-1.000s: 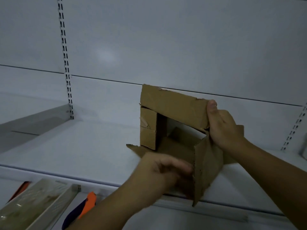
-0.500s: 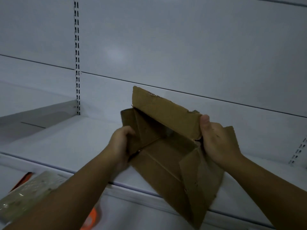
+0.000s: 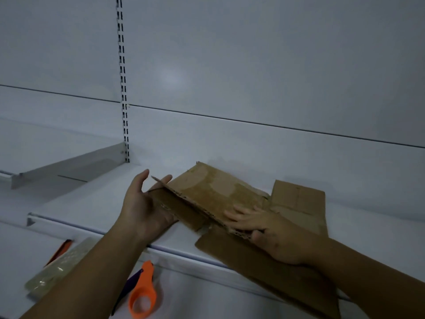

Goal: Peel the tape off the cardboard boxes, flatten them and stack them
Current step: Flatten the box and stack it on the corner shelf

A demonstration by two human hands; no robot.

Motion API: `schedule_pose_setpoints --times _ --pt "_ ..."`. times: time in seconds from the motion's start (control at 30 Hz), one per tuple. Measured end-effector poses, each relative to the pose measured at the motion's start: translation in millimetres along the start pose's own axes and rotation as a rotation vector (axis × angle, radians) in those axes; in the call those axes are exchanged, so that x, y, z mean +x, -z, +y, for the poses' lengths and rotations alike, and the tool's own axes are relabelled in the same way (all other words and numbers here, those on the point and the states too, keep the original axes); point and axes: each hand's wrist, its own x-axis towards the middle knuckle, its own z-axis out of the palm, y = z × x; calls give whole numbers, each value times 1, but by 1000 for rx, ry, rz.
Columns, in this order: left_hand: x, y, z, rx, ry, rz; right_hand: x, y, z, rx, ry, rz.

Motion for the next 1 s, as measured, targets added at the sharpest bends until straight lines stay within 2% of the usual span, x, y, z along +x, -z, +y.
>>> schedule_pose_setpoints --times 0.1,0.2,0.27,0.33,0.37,0.43,0.5,0.57,0.63,0.77,0.83,0.93,1.0 --pt "7 -5 -2 204 134 -62 -30 9 -4 156 -74 68" --pt "18 -21 1 501 318 -63 -55 23 -13 208 -206 181" --pt "28 -34 0 829 383 -36 -68 32 -11 255 -237 197" --pt "38 -49 -12 1175 355 -49 -77 40 -2 315 -374 170" --pt "42 -57 -21 1273 305 -54 -81 43 9 249 -445 233" --pt "52 -70 -44 1387 181 -36 -95 49 36 -91 -648 418" --pt "57 -76 -62 1471 70 -48 -117 50 56 -262 -966 474" --pt "59 -73 -71 1506 -25 -80 -133 45 65 -111 -1267 442" --pt "57 -67 -75 1500 -115 -121 -138 44 71 56 -1323 514" --pt "53 -63 -76 1381 -220 -137 -136 41 76 -2 -1251 622" --pt "50 -63 -77 1316 -238 -165 -142 41 79 23 -1195 770" --pt "40 -70 -77 1156 -195 -217 -149 42 77 80 -1095 962" --pt "37 -77 -75 1017 -85 -184 -154 44 70 121 -1010 1030"
